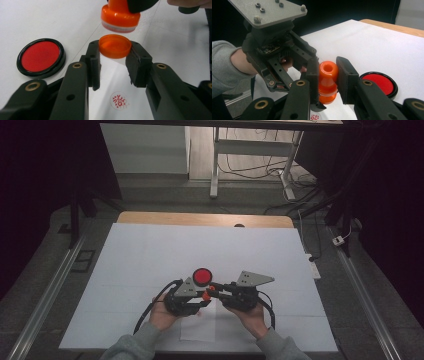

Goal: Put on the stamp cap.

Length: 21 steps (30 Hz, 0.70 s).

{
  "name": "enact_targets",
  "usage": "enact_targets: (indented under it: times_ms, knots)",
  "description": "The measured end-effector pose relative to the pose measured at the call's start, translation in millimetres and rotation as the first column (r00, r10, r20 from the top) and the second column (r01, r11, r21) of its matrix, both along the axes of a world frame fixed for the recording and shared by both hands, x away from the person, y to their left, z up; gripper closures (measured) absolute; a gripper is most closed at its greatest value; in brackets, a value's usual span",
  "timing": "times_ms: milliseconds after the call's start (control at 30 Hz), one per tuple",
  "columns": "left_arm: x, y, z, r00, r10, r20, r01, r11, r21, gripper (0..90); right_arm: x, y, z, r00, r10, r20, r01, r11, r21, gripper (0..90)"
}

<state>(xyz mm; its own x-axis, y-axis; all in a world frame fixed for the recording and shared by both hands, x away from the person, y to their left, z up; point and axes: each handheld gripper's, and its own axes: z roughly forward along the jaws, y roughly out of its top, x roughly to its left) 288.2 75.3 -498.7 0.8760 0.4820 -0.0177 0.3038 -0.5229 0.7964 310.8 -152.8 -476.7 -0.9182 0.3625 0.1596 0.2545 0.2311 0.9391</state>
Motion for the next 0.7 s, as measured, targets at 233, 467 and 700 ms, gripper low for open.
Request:
enact_targets:
  times_ms: [233, 467, 700]
  knots:
    - [0.3, 0.1, 1.1, 1.0000, 0.000, 0.005, 0.000, 1.0000, 0.001, 64.8, 0.7, 1.1, -2.0, 1.0000, 0.003, -0.007, -0.003, 1.000, -0.005, 72.3]
    - [-0.8, -1.0, 1.5, 0.9999, -0.002, 0.014, 0.002, 0.9999, 0.011, 64.9, 0.6, 2.4, -3.9, 0.9999, 0.008, -0.010, -0.008, 1.000, -0.014, 72.3]
    - [-1.4, -1.4, 2.2, 0.9998, -0.007, 0.016, 0.007, 0.9999, 0.015, 64.8, 1.0, 2.3, -4.7, 0.9999, 0.007, -0.012, -0.007, 1.000, -0.015, 72.4]
